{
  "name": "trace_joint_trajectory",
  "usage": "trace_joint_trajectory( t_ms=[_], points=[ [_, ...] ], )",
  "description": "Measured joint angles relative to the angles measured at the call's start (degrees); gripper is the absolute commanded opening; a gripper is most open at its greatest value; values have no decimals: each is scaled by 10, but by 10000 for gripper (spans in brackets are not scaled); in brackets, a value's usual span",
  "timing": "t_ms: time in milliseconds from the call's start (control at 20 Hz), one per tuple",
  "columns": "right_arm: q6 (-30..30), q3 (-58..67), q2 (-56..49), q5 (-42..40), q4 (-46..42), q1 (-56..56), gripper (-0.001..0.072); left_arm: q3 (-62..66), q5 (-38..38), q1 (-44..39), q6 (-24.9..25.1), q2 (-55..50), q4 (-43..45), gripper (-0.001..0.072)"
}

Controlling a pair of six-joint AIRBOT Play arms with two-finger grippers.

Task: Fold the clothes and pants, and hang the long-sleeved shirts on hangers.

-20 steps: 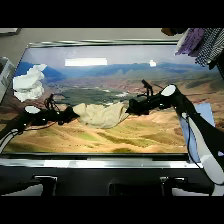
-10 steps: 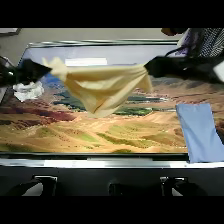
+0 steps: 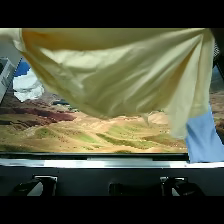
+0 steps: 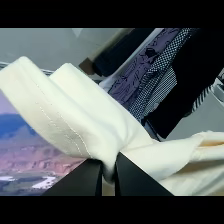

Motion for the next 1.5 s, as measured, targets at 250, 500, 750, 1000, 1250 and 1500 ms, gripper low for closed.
trace_joint_trajectory(
  t_ms=[250, 500, 750, 1000, 1250, 1500],
  points=[
    [118, 1, -90, -6, -53, 0, 28, 5, -10, 0, -31, -36, 65, 21],
    [174, 1, -311, 7, 23, 0, 28, -14, -26, -12, -38, -186, 143, 22],
    [138, 1, -522, -32, 167, -1, 29, -22, 2, -38, -35, -391, 173, 22],
    [115, 1, -618, -67, 239, -1, 177, -24, 22, -57, -33, -516, 151, 229],
    [90, 1, -615, -10, 258, -39, 458, -24, 9, -43, -29, -524, 139, 537],
    [34, 2, -573, 120, 227, -167, 496, -25, -78, 19, -5, -451, 151, 536]
  ],
)
